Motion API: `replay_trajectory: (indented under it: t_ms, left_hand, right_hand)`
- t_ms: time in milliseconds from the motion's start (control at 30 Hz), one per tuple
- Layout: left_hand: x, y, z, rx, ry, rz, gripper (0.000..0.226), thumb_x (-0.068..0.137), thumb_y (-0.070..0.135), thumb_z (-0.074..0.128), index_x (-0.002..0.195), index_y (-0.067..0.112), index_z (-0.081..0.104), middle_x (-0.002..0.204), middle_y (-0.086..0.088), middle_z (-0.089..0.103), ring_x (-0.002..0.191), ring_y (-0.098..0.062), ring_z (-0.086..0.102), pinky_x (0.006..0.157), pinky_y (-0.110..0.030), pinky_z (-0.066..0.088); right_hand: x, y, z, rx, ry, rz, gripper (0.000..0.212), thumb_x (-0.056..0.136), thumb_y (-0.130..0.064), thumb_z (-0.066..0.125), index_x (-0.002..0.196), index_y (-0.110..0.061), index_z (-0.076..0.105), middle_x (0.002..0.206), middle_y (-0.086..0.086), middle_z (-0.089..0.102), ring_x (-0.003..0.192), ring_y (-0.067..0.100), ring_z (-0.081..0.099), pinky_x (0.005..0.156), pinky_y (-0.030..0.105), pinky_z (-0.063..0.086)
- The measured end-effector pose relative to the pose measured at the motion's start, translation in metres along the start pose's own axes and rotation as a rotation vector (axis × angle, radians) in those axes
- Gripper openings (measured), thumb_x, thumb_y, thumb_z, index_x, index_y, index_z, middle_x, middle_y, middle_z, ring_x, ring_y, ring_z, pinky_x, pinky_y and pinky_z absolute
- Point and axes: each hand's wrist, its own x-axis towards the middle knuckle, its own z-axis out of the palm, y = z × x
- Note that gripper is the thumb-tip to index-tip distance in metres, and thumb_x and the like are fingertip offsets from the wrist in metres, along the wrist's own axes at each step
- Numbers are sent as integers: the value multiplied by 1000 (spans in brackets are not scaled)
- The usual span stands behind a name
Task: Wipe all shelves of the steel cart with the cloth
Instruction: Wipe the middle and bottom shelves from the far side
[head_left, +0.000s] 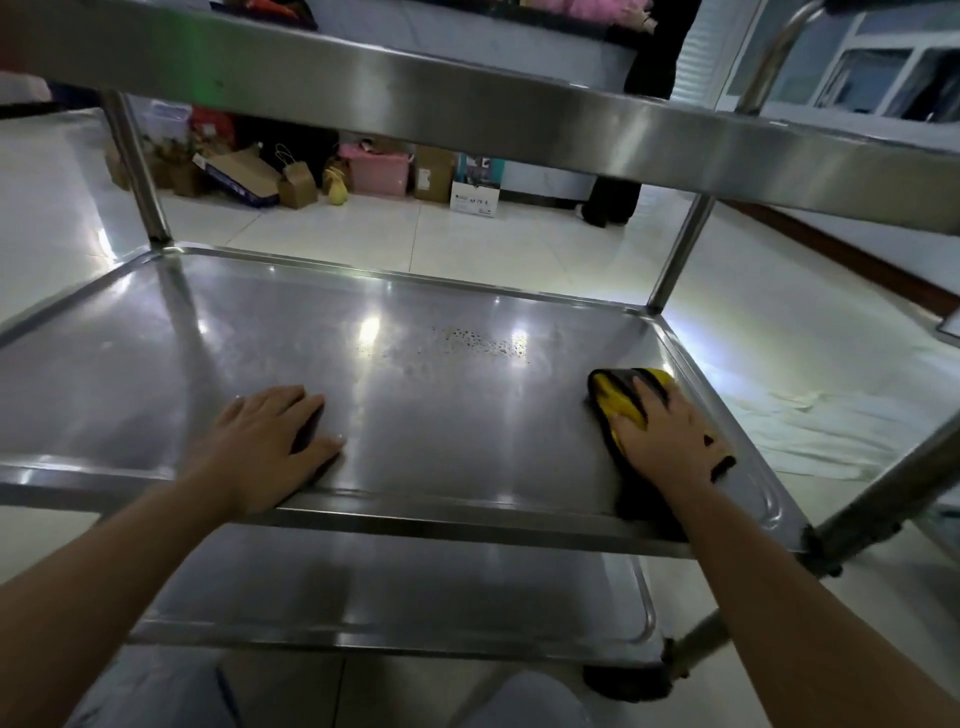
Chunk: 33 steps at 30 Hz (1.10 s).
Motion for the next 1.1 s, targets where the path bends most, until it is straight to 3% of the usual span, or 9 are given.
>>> replay_trajectory:
  t_ms: [67,133,367,467,533,633,800,967,1100]
  left_hand:
    - [-1,0,3,-14,-4,-10,95,75,83,7,150,27,22,159,1,18,147,-16,10,118,-41,7]
    - [1,-1,5,-19,2,-21,97,73,83,6,151,27,20,160,1,16,147,-15,8,118,-41,4]
    - [3,-4,6,-54,50,-125,101,71,83,3,151,24,18,160,-3,16,147,-19,9,118,-44,3]
    - [2,-5,6,-57,49,-124,103,69,83,1,150,23,23,159,-4,19,146,-21,14,117,-44,8]
    - [2,-4,7,-57,50,-121,101,70,83,2,150,23,24,159,-4,19,146,-21,14,117,-44,8]
    - [3,-4,8,-44,50,-111,97,74,81,5,149,24,24,159,-4,18,146,-23,13,118,-45,7]
    - [-1,-2,8,-78,74,-105,93,77,80,6,148,25,28,158,-4,22,146,-22,17,118,-43,8]
    - [-9,11,7,-73,94,-120,93,76,80,5,144,23,34,156,-5,27,144,-23,20,117,-44,11]
    - [-16,20,10,-54,138,-110,89,79,80,10,141,22,38,152,-6,33,142,-24,25,116,-45,15]
  right_hand:
    - [6,-27,5,-20,-20,212,58,95,-56,29,149,-41,17,161,4,3,144,39,7,109,69,1]
    - [5,-70,13,10,-50,233,57,96,-57,21,150,-40,16,161,8,0,144,42,3,107,71,-1]
    - [-67,-227,64,31,-152,-437,56,93,-55,32,147,-47,19,162,4,-1,145,37,0,106,68,-6]
    - [-74,-219,62,39,-161,-698,55,91,-60,36,144,-53,21,161,-2,6,146,29,8,109,64,4]
    - [-56,-189,53,17,-143,-739,56,90,-62,37,143,-54,22,160,-7,12,144,24,18,111,59,14]
    - [-15,-132,35,10,-94,-555,55,91,-61,35,144,-50,23,159,-11,12,142,23,23,112,56,19]
    - [32,-67,20,-45,-59,-133,56,93,-52,37,146,-47,22,160,-8,10,144,27,19,112,62,12]
    - [56,-83,25,-63,-53,75,56,94,-52,24,149,-43,13,162,0,4,145,35,8,107,71,1]
    - [65,-136,33,83,-66,159,60,95,-57,9,151,-37,3,162,8,0,145,42,2,106,73,-7]
